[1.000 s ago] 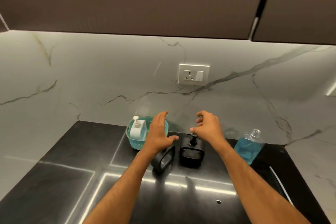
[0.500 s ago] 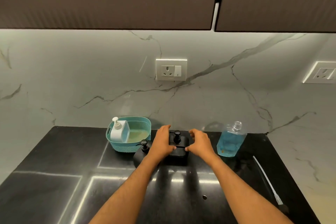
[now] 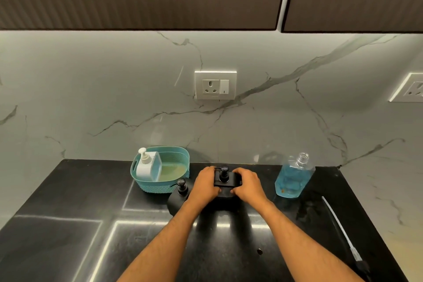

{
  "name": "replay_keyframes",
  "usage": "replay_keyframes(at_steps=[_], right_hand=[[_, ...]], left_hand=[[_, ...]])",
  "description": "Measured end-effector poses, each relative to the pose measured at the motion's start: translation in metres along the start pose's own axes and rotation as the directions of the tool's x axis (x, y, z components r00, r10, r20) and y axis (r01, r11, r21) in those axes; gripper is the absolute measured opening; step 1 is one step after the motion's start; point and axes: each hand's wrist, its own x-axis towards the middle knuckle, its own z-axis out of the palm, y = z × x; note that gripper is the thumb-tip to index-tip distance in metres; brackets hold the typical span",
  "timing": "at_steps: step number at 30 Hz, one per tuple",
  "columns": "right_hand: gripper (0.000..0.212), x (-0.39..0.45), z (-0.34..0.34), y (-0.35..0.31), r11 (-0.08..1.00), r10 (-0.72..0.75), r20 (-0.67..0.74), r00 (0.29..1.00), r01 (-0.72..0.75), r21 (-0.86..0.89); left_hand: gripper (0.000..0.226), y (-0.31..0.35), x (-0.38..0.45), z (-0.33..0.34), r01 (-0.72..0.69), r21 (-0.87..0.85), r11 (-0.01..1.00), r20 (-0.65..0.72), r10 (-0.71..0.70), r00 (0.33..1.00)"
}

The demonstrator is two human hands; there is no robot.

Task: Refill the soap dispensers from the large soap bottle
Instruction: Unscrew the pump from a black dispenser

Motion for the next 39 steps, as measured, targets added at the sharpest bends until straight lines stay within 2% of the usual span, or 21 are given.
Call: replay_keyframes(at_steps=[6, 11, 16, 20, 22, 24, 26, 30, 32, 34, 37, 39], right_hand=[[0.059, -0.009, -0.007, 0.003, 0.999, -0.032, -0.051, 0.998, 0.032, 0.004], [0.059, -0.026, -0.025, 0.008, 0.998, -0.041, -0.06, 0.997, 0.043, 0.034], [0.061, -0.058, -0.047, 0.015, 0.995, -0.078, -0.044, 0.996, 0.08, 0.06], [0.062, -0.095, -0.058, 0.019, 0.991, -0.102, -0.03, 0.994, 0.104, 0.087], [0.068, -0.115, -0.06, 0.016, 0.987, -0.133, -0.09, 0.987, 0.14, 0.08], [0.069, -0.133, -0.057, 0.011, 0.98, -0.183, -0.208, 0.961, 0.194, 0.034], [0.062, -0.146, -0.053, 0.005, 0.977, -0.208, -0.284, 0.936, 0.21, -0.023], [0.044, -0.16, -0.048, 0.002, 0.984, -0.177, -0.315, 0.932, 0.156, -0.09], [0.035, -0.165, -0.052, 0.003, 0.984, -0.176, -0.285, 0.942, 0.167, -0.056], [0.032, -0.167, -0.059, 0.007, 0.979, -0.204, -0.183, 0.962, 0.206, -0.009], [0.052, -0.171, -0.073, 0.009, 0.974, -0.218, -0.038, 0.975, 0.219, 0.049], [0.068, -0.173, -0.076, 0.006, 0.978, -0.207, -0.072, 0.976, 0.205, -0.031]], left_hand=[[0.06, 0.002, -0.004, -0.002, -0.066, 0.006, 0.998, 0.002, 0.066, 0.998], [0.065, 0.005, -0.015, -0.01, -0.194, -0.056, 0.979, -0.016, 0.194, 0.981], [0.065, 0.01, -0.043, -0.014, -0.299, -0.192, 0.935, 0.011, 0.307, 0.952], [0.057, 0.018, -0.074, -0.005, -0.342, -0.279, 0.897, -0.054, 0.341, 0.939], [0.054, 0.023, -0.088, 0.001, -0.355, -0.291, 0.888, -0.083, 0.346, 0.934], [0.052, 0.026, -0.101, 0.007, -0.354, -0.294, 0.888, -0.089, 0.344, 0.935], [0.052, 0.029, -0.113, 0.015, -0.344, -0.305, 0.888, -0.087, 0.333, 0.939], [0.05, 0.035, -0.133, 0.029, -0.321, -0.34, 0.884, -0.097, 0.307, 0.947], [0.05, 0.036, -0.139, 0.032, -0.319, -0.331, 0.888, -0.088, 0.308, 0.947], [0.05, 0.035, -0.142, 0.033, -0.32, -0.318, 0.892, -0.068, 0.315, 0.947], [0.051, 0.036, -0.146, 0.033, -0.324, -0.3, 0.897, -0.062, 0.321, 0.945], [0.05, 0.038, -0.146, 0.032, -0.319, -0.303, 0.898, -0.074, 0.311, 0.947]])
